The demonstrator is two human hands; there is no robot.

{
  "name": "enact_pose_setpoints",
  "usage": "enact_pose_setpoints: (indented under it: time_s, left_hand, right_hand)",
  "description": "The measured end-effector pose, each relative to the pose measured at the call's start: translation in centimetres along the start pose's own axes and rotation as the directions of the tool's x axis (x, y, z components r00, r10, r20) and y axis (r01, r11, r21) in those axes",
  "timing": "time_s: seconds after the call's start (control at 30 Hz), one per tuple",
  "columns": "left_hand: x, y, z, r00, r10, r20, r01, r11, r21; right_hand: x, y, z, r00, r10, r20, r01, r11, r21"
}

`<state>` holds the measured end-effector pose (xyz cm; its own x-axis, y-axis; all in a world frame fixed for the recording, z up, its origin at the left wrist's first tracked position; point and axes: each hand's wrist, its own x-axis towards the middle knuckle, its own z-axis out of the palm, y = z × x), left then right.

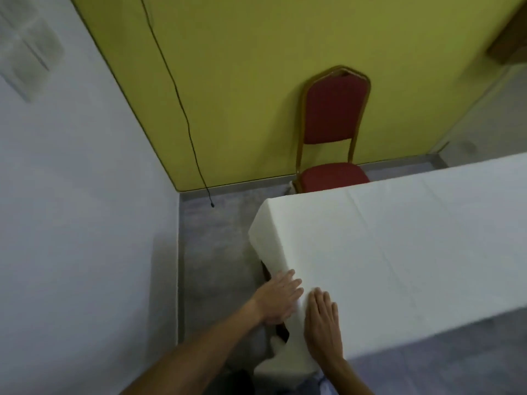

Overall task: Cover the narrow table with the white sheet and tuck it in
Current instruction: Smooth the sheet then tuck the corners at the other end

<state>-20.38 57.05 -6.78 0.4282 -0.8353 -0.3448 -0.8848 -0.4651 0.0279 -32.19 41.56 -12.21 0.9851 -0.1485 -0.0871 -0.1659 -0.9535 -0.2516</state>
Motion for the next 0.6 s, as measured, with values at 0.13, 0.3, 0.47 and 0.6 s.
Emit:
enact_pose_setpoints:
  time_s: [0.13,0.3,0.47,0.6]
  left_hand:
    - [1.9,-0.8,0.1,0.989,0.146,0.025,-0.147,0.987,0.068]
    - [2.8,0.2,0.2,0.933,0.359,-0.018,-0.36,0.933,-0.031]
    - [3.4,-0.6,0.4,0.921,0.39,0.028,-0.388,0.921,-0.037]
    - [5.3,-1.9,-0.2,0.903,0.428,0.041,-0.428,0.904,-0.024]
  right_hand:
    - [-2.0,-4.4,0.6,0.961,0.278,-0.004,-0.275,0.953,0.129]
    - [-2.6,-7.2,0.9,0.869,0.494,-0.031,-0.465,0.838,0.286]
    - [-1.9,-7.6,0.7,0.731,0.68,-0.047,-0.617,0.69,0.378]
    - [-1.2,-7.4,0.4,0.698,0.716,-0.001,-0.674,0.658,0.336]
